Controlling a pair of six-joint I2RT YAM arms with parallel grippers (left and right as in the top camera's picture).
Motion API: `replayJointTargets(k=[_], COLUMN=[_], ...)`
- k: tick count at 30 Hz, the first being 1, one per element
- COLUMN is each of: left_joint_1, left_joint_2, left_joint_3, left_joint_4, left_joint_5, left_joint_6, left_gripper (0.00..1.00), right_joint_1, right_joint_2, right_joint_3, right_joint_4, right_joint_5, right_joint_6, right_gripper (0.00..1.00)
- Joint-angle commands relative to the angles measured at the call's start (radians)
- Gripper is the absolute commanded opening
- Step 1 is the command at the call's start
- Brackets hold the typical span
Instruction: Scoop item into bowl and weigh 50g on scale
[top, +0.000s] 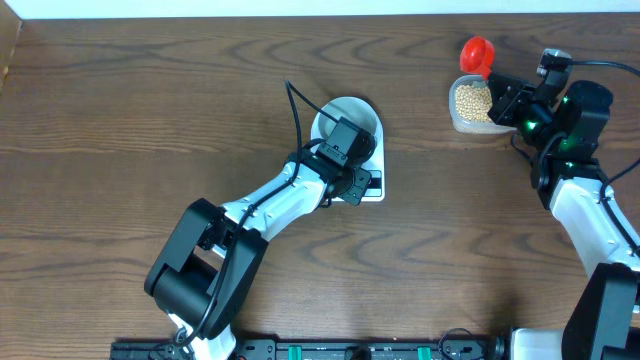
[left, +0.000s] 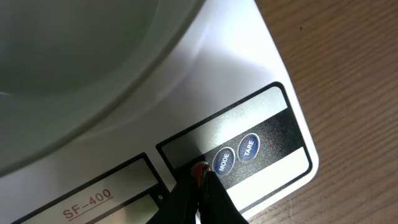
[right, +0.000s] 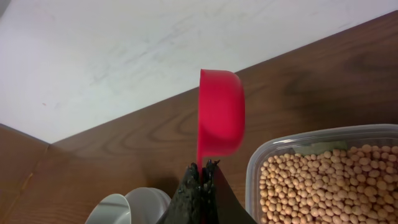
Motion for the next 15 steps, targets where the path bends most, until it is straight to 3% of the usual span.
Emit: replayJointTargets(k=[1, 15], left_joint_1=[0.001, 0.001], left_joint_2=[0.002, 0.004], left_joint_3=[0.026, 0.026], left_joint_4=[0.001, 0.020], left_joint_5=[-0.013, -0.005], left_joint_6=[-0.012, 0.014], left_gripper=[0.07, 0.07], right_joint_1=[0.005, 0.005], right_joint_2=[-0.002, -0.002], right_joint_3=[0.018, 0.018], right_joint_4=[-0.002, -0.009], right_joint_5=[0.008, 0.008], right_joint_6=[0.011, 0.011], right_gripper=[0.01, 0.01])
